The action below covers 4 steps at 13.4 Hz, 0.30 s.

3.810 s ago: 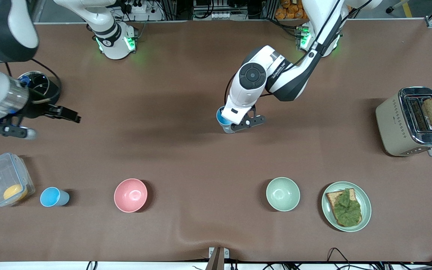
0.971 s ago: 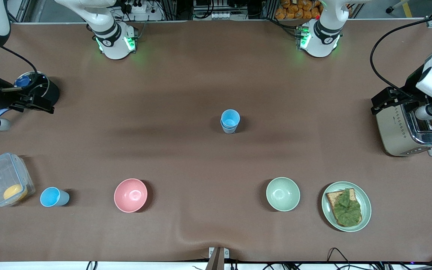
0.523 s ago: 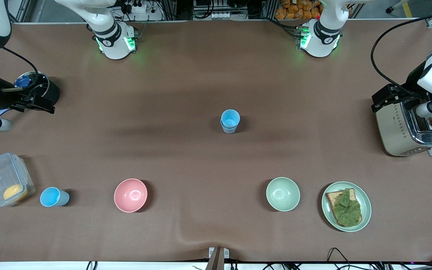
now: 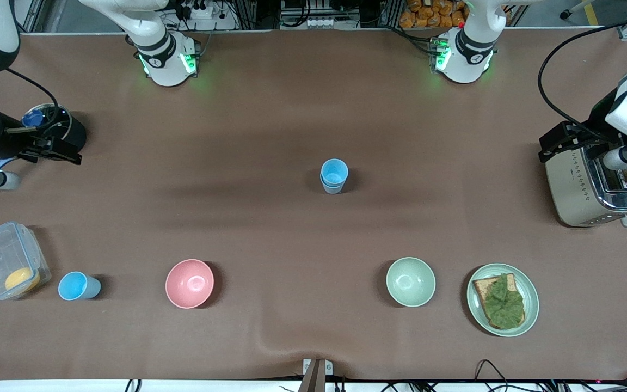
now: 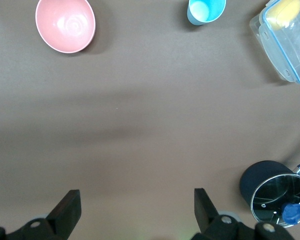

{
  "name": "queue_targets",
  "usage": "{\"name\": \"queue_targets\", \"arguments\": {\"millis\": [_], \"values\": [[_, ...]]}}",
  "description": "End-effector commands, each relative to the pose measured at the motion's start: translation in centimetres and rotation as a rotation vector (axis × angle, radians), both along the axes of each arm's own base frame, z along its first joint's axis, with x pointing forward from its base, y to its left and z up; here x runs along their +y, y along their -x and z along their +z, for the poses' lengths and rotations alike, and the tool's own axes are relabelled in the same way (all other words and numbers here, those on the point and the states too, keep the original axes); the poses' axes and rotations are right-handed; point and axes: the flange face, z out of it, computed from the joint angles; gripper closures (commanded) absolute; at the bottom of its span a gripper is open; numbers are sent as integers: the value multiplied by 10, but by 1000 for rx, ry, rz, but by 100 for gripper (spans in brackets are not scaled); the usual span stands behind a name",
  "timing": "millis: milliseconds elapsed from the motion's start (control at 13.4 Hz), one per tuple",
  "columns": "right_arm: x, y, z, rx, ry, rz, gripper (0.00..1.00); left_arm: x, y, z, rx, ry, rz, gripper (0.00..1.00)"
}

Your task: Stack blue cups with both arms

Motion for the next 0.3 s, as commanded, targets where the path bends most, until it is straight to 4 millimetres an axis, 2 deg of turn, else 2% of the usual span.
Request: {"name": "queue_targets", "arguments": {"millis": [0,224], "values": [[4,3,3,2,27,1,0,-1,3,7,6,1,-17,0],[4,3,4,4,28,1,0,-2,5,8,14,0,-13,0]]}}
